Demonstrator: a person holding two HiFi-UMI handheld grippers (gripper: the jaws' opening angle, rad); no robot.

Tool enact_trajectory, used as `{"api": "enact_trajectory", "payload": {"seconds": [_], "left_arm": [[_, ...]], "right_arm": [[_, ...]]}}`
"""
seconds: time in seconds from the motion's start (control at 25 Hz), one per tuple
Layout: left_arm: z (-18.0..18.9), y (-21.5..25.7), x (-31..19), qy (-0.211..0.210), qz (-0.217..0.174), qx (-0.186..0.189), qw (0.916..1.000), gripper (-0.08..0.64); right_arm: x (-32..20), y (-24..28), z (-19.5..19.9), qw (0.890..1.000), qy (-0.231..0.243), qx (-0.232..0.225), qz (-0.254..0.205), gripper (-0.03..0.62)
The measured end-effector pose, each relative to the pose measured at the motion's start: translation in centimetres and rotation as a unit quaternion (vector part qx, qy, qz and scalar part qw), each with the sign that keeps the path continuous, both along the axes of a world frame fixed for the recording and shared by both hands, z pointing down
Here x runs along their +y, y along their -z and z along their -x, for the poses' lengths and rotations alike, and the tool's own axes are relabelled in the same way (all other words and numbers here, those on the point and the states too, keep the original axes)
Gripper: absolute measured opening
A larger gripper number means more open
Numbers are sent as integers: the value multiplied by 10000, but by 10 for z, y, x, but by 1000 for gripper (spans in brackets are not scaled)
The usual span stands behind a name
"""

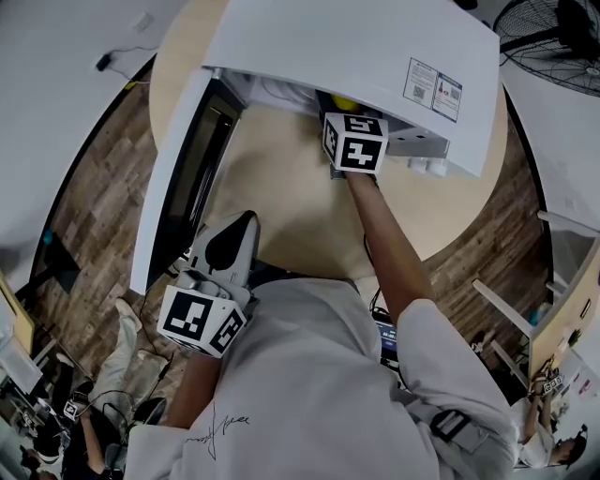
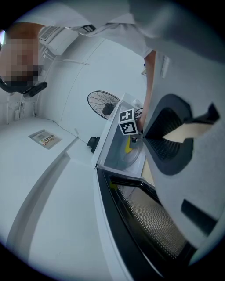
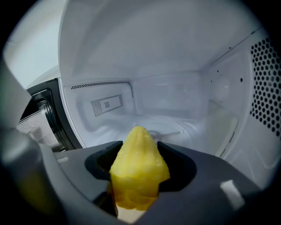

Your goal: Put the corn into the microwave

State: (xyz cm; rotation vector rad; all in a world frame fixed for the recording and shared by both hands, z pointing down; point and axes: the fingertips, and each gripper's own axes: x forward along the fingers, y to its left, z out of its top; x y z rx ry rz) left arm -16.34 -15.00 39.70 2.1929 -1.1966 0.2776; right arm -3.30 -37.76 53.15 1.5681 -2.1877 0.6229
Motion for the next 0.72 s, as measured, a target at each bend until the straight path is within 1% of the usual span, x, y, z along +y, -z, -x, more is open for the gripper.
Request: {"api": "enact_trajectory", "payload": {"seconds": [0.36, 0.52, 0.64, 0.72], "left_arm": [[-5, -4, -5, -28, 51, -11, 10000, -12], [-7, -6, -7, -39, 47, -53, 10000, -12], [-8, -7, -8, -38, 58, -49, 10000, -12], [-9, -7, -9, -49, 64, -41, 10000, -12]], "right_arm": [[-11, -3, 4, 9993, 95, 305, -195, 261], [-16, -6, 6, 9967, 210, 690, -360, 262], [-17, -8, 5, 9937, 307, 1002, -403, 262], [-17, -8, 4, 9922, 333, 1129, -409, 262]]}}
